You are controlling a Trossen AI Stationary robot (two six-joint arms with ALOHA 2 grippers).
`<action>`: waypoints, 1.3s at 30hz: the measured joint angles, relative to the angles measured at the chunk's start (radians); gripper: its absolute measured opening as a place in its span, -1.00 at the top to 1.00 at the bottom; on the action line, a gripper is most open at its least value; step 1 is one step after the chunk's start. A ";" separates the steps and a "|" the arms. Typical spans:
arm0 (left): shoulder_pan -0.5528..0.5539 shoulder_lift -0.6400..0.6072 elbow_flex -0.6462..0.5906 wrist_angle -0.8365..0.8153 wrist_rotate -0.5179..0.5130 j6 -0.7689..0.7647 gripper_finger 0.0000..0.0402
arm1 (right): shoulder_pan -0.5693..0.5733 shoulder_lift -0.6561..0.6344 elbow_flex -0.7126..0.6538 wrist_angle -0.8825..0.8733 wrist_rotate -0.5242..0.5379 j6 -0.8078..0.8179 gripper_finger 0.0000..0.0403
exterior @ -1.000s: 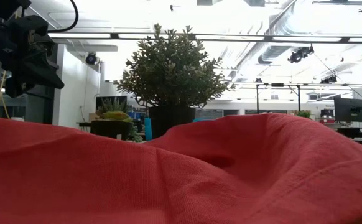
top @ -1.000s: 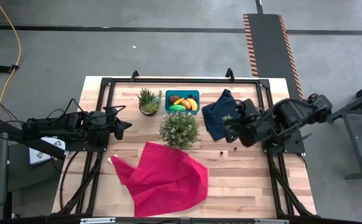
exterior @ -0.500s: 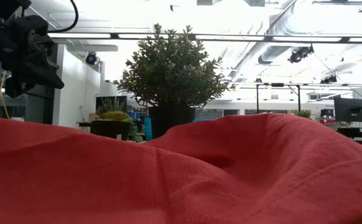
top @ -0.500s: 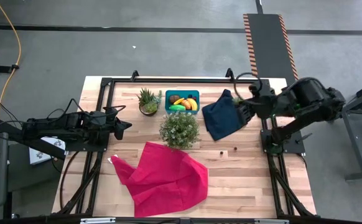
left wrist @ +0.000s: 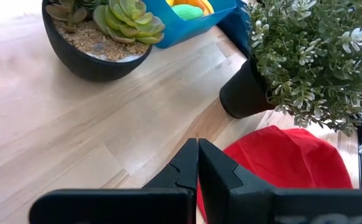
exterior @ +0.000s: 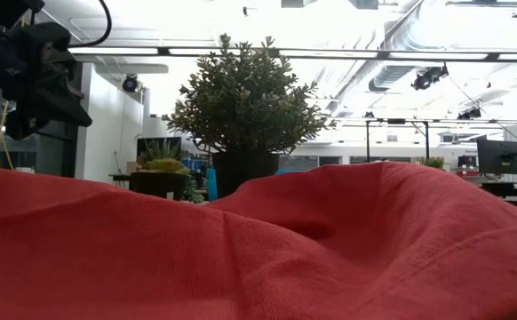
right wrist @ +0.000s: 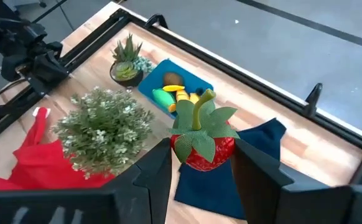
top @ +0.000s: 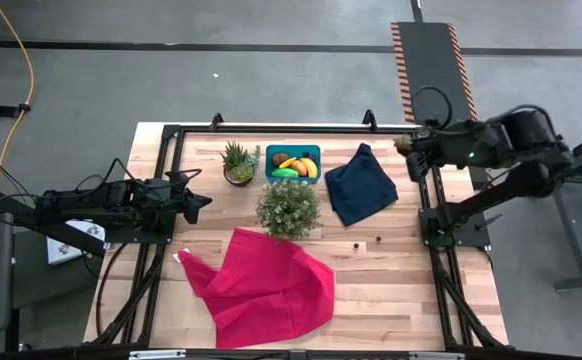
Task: Pick and placing Produce into tupperware
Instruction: Put the red strawberry into the blue bin
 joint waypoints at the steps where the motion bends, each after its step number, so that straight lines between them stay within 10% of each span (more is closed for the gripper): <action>1: 0.000 0.000 0.000 0.000 -0.004 -0.007 1.00 | -0.015 -0.009 0.000 0.000 -0.011 -0.016 0.32; 31: 0.000 0.000 0.000 0.028 -0.144 -0.354 1.00 | -0.503 0.029 0.000 0.009 -0.343 -0.596 0.32; 39: 0.000 0.000 0.000 0.258 -0.078 -0.209 1.00 | -0.631 0.103 0.000 0.102 -0.498 -0.730 0.32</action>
